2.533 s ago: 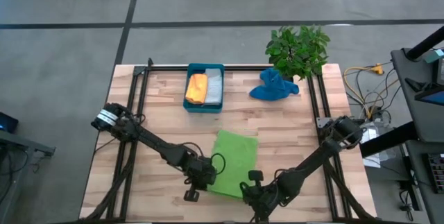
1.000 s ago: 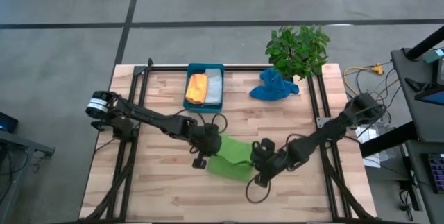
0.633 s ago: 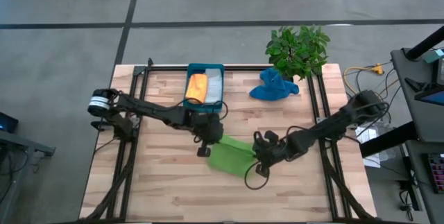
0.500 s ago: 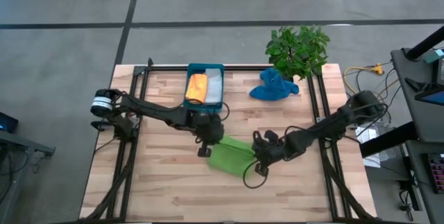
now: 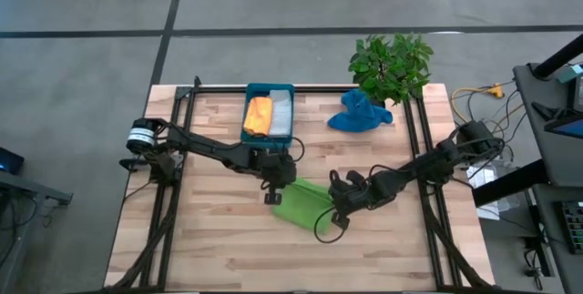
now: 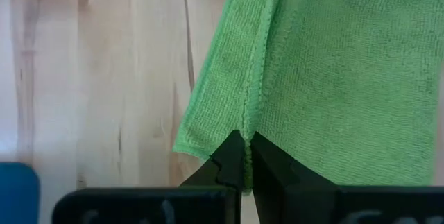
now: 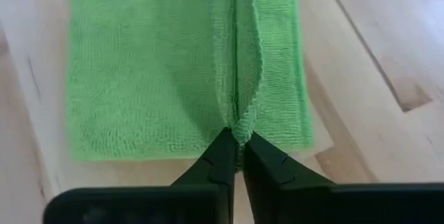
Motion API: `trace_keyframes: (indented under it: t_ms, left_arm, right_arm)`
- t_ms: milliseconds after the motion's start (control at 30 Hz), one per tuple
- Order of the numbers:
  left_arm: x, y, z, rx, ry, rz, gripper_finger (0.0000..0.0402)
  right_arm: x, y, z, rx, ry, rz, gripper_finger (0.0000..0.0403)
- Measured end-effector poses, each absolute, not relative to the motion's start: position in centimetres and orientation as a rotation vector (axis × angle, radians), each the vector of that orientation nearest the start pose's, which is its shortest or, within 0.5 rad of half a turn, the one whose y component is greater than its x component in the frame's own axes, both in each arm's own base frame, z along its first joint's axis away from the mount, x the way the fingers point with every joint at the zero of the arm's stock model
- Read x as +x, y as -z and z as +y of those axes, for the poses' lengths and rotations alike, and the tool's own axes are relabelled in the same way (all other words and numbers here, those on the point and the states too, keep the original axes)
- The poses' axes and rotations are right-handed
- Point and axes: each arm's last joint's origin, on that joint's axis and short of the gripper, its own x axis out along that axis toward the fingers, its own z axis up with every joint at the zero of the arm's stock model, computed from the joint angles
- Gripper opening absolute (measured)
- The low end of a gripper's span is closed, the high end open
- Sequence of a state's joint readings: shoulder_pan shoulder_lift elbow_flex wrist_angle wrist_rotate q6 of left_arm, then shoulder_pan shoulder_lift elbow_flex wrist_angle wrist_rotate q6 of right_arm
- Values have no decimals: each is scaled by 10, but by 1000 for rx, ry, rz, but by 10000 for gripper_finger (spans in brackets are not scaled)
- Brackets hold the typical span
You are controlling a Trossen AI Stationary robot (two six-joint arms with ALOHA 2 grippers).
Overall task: Fold microfiber towels
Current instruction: Fold the green microfiber cloth
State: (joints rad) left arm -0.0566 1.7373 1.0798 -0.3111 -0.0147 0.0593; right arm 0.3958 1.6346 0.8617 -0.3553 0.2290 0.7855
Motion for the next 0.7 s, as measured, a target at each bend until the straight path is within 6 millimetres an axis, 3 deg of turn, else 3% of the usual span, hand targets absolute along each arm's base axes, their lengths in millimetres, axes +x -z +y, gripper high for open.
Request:
trace_keyframes:
  t_ms: [167,500,600,700]
  left_arm:
    - [349,-183,-16,95,40,961,40]
    - [346,-199,-8,-21,-57,911,156]
    - [345,-198,-13,-63,20,915,160]
    - [344,-196,-22,-66,68,935,136]
  right_arm:
    - [272,-156,100,401,329,1061,56]
    - [265,-193,98,484,343,880,146]
    - [270,-196,105,517,296,813,152]
    - [279,-191,113,553,270,770,148]
